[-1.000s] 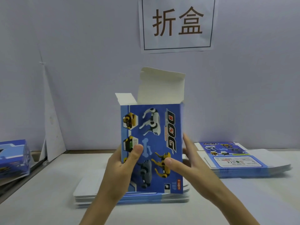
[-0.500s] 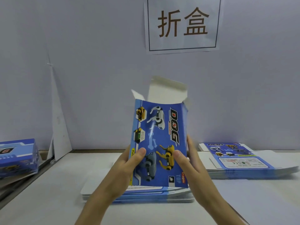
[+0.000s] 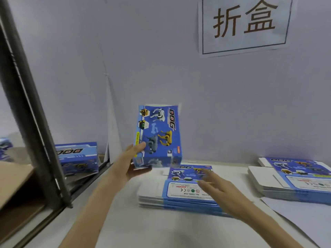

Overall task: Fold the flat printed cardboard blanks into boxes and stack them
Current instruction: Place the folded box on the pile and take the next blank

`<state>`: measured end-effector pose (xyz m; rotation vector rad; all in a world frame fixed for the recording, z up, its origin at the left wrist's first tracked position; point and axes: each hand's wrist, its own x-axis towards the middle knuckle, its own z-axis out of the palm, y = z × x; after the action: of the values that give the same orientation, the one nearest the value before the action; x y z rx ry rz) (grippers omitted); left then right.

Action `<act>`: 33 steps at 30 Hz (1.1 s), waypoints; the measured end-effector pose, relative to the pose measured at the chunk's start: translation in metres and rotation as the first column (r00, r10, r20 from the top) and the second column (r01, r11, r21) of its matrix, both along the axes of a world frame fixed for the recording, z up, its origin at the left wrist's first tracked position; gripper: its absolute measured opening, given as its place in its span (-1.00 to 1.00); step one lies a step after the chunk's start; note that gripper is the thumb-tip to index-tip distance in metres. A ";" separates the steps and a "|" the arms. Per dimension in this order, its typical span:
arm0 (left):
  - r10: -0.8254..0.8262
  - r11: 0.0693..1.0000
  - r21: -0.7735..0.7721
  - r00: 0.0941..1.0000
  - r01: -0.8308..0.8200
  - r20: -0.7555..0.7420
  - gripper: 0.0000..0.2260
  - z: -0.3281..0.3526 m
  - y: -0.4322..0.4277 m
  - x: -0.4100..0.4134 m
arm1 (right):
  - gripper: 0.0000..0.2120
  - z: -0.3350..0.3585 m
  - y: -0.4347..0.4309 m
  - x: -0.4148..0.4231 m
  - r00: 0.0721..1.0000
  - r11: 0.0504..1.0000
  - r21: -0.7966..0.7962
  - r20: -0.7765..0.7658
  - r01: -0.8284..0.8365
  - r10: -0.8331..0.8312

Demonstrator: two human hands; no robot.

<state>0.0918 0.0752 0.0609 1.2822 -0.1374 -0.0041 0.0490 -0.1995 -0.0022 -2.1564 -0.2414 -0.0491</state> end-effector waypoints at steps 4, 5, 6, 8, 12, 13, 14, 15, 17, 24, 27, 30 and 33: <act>0.365 0.825 -0.465 0.931 -0.321 0.004 -0.59 0.048 0.048 0.030 | -0.49 -0.016 0.007 0.004 1.000 0.948 -0.318 0.024 -0.011 0.019; 0.435 0.811 -0.415 0.900 -0.413 -0.045 -0.43 0.053 0.052 0.037 | -0.48 -0.019 0.009 0.007 0.999 0.922 -0.387 0.047 -0.002 0.022; 0.498 0.827 -0.264 0.864 -0.497 -0.067 -0.34 0.050 0.049 0.041 | -0.46 -0.022 0.010 0.010 0.997 0.896 -0.444 0.070 0.009 0.025; 0.531 0.810 0.215 0.838 -0.546 0.125 -0.49 0.026 0.022 0.042 | -0.40 -0.029 0.010 0.019 0.994 0.805 -0.591 0.107 0.044 0.024; -0.160 0.409 0.879 0.929 -0.244 0.332 -0.71 -0.063 -0.055 0.022 | -0.37 -0.050 0.005 0.033 0.996 0.559 -0.827 0.085 0.055 0.029; -0.295 0.274 0.944 0.918 -0.183 0.264 -0.61 -0.084 -0.071 0.018 | -0.40 -0.055 0.002 0.035 0.995 0.545 -0.837 0.088 0.051 0.042; -0.383 0.129 0.978 0.901 -0.166 0.203 -0.50 -0.100 -0.084 0.015 | -0.41 -0.059 0.000 0.036 0.993 0.542 -0.839 0.103 0.053 0.062; -0.433 0.018 0.987 0.888 -0.163 0.154 -0.42 -0.111 -0.094 0.014 | -0.43 -0.063 -0.004 0.037 0.988 0.551 -0.832 0.127 0.061 0.083; -0.463 -0.042 0.977 0.870 -0.211 0.168 -0.37 -0.121 -0.107 0.011 | -0.45 -0.068 -0.011 0.037 0.977 0.590 -0.804 0.177 0.075 0.116; -0.499 -0.041 0.928 0.812 -0.371 0.303 -0.50 -0.143 -0.102 0.006 | -0.57 -0.077 -0.017 0.009 0.840 0.700 -0.667 0.511 0.254 0.182; -0.522 -0.034 0.911 0.785 -0.412 0.335 -0.52 -0.145 -0.098 0.002 | -0.44 -0.077 -0.015 0.001 0.784 0.666 -0.667 0.589 0.333 0.198; -0.532 0.036 0.847 0.707 -0.531 0.466 -0.48 -0.150 -0.098 -0.004 | -0.46 -0.080 -0.012 -0.002 0.731 0.659 -0.651 0.646 0.376 0.220; -0.596 0.074 0.781 0.600 -0.621 0.534 -0.39 -0.143 -0.096 -0.014 | -0.49 -0.080 -0.011 -0.007 0.716 0.682 -0.629 0.663 0.373 0.219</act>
<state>0.0782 -0.0212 -0.0825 2.7523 -1.1939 0.7128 0.0424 -0.2109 -0.0818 -2.8732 -0.7031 -1.0266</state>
